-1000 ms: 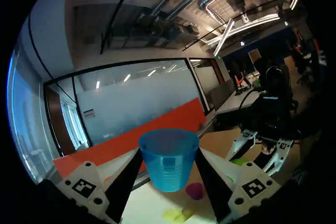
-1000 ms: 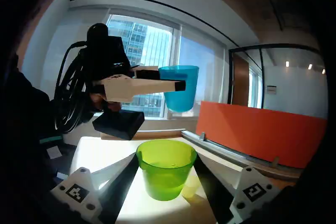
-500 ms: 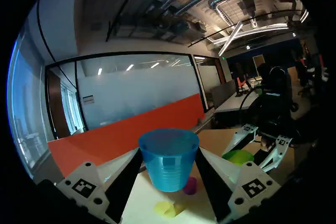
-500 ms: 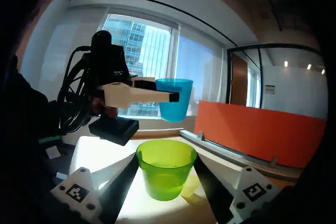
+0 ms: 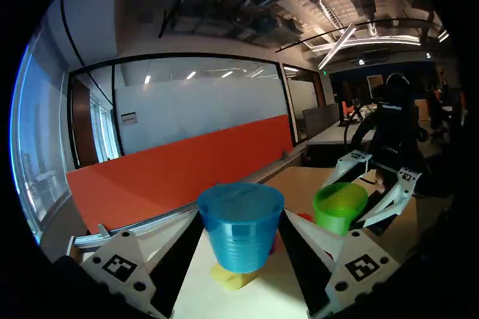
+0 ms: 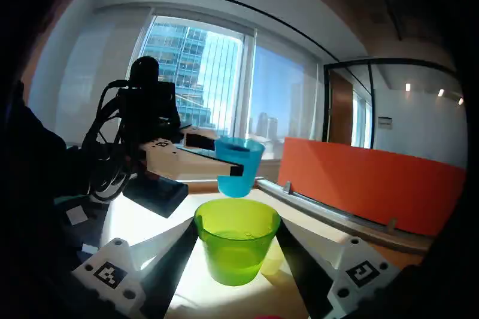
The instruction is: Pour water
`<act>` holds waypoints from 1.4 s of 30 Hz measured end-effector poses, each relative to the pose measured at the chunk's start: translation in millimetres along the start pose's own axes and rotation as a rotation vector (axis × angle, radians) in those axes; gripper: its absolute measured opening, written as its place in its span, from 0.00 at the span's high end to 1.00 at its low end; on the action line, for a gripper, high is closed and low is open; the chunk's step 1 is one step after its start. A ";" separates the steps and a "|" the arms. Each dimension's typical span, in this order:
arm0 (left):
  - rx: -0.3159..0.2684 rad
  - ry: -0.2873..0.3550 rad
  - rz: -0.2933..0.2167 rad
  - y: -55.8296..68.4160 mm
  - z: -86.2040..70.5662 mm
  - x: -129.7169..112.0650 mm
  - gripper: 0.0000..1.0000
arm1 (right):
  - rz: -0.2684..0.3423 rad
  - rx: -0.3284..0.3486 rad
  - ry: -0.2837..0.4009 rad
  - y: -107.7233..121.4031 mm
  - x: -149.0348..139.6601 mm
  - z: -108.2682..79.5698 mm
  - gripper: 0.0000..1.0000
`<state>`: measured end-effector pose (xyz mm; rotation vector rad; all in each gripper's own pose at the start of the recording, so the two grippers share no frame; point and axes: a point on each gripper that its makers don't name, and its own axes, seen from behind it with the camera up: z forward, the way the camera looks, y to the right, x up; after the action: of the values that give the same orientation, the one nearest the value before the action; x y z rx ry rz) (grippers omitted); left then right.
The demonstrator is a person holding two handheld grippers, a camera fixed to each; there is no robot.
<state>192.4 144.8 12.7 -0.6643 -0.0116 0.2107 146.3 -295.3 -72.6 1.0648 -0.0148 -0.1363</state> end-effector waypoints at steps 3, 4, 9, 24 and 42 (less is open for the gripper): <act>-0.003 -0.023 -0.017 0.3 -2.8 -14.0 0.16 | 0.006 0.006 -0.015 -1.7 -5.8 0.5 0.09; -0.005 -0.033 -0.022 0.7 -3.8 -19.6 0.16 | 0.006 0.008 -0.021 -2.6 -7.8 0.9 0.09; -0.008 -0.078 -0.036 0.6 -8.0 -42.2 0.16 | 0.009 0.017 -0.041 -7.2 -14.9 3.5 0.09; -0.015 -0.184 -0.048 -4.5 -13.3 -80.7 0.15 | 0.027 0.032 -0.075 -10.5 -28.6 6.2 0.08; -0.060 -0.319 -0.023 2.4 -16.8 -114.4 0.15 | 0.034 0.062 -0.150 -14.6 -48.9 2.3 0.08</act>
<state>81.3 113.8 4.5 -0.6847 -0.3322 0.2931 96.1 -298.5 -81.7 1.1141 -0.1736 -0.1862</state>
